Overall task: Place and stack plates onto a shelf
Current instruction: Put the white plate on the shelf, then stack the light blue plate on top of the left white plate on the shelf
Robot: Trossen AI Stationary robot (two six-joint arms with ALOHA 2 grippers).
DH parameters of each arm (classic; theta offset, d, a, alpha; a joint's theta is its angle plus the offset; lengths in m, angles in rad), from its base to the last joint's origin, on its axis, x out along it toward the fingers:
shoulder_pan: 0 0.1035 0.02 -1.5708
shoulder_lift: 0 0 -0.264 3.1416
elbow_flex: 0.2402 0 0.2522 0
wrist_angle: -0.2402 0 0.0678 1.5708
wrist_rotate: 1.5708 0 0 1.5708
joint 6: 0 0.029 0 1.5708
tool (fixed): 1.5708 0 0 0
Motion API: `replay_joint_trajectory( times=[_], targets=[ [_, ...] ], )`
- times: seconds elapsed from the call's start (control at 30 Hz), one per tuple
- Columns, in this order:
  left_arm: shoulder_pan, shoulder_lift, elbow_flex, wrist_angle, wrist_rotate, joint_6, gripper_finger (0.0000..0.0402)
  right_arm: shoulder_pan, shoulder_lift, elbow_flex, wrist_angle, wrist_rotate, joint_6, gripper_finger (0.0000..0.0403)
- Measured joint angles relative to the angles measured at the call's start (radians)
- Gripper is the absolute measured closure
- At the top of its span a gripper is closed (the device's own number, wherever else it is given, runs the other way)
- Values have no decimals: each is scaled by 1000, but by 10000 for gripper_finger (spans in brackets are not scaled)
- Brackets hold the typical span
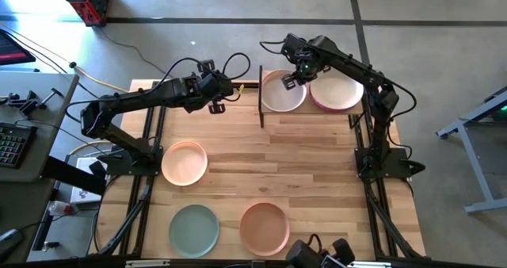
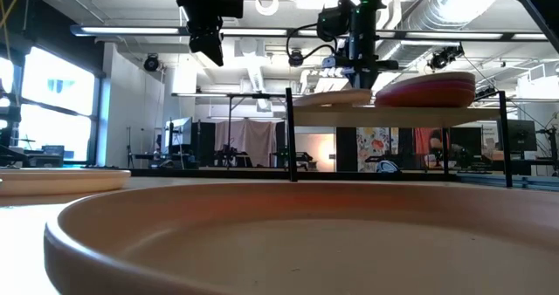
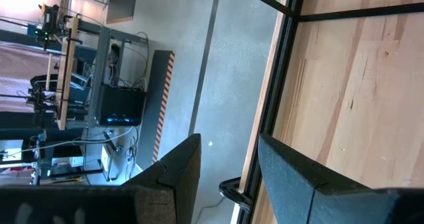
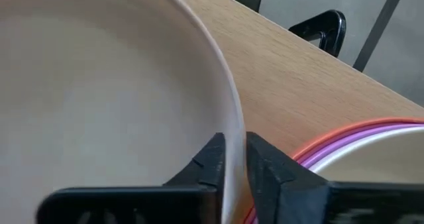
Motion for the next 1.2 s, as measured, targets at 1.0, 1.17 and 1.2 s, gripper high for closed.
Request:
replay_joint_trajectory(
  times=[1.0, 1.17, 1.2],
  targets=[
    [-28, 0, 0, -362, 474, -578, 259, 68, -2, 413, -156, -45, 13, 316],
    [-84, -1, -38, -392, 532, -595, 259, 136, -16, 399, -178, -112, 28, 316],
    [-98, -1, -54, -393, 546, -607, 259, 149, -16, 396, -184, -124, 30, 316]
  ],
)
